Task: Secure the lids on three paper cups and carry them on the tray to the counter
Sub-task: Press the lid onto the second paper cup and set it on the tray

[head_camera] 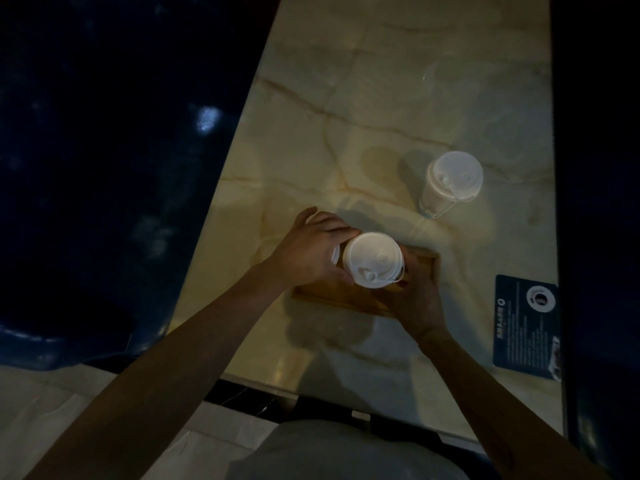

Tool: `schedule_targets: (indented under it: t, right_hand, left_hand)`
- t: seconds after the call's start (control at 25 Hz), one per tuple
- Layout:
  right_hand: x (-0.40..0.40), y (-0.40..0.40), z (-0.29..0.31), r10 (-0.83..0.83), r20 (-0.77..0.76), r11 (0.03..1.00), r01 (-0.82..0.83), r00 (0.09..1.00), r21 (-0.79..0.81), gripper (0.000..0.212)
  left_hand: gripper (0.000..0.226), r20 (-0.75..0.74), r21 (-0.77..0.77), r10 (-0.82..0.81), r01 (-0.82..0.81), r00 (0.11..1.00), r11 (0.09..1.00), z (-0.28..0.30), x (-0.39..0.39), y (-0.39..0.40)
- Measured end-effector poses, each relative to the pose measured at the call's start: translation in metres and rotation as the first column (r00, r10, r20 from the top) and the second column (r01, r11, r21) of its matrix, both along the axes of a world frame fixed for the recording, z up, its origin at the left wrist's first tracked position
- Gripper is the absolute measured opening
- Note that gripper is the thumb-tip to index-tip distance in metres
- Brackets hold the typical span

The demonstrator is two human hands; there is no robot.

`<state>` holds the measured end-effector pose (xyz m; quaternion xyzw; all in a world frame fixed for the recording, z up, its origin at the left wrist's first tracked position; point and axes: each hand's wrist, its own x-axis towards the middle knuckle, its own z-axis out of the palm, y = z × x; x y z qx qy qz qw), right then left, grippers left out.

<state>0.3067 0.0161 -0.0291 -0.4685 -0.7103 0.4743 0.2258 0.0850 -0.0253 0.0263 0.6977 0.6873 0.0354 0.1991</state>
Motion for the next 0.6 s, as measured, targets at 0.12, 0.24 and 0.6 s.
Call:
schedule_targets:
  t: [0.12, 0.24, 0.6]
  right_hand:
    - [-0.0006, 0.0026, 0.0001, 0.018, -0.010, 1.000, -0.018, 1.000, -0.009, 0.080]
    - [-0.0002, 0.0071, 0.0010, 0.027, 0.006, 1.000, -0.027, 1.000, -0.010, 0.079]
    - [0.0048, 0.0010, -0.0050, -0.009, -0.018, 0.999, 0.008, 1.000, -0.043, 0.078]
  left_hand:
    - [0.094, -0.007, -0.004, -0.012, 0.012, 1.000, 1.000, -0.0012, -0.0012, 0.0000]
    - [0.093, -0.016, -0.005, -0.028, 0.028, 0.999, 1.000, -0.0018, -0.0013, 0.0015]
    - [0.093, 0.008, 0.033, -0.038, 0.038, 0.999, 0.999, -0.0034, -0.0018, -0.0004]
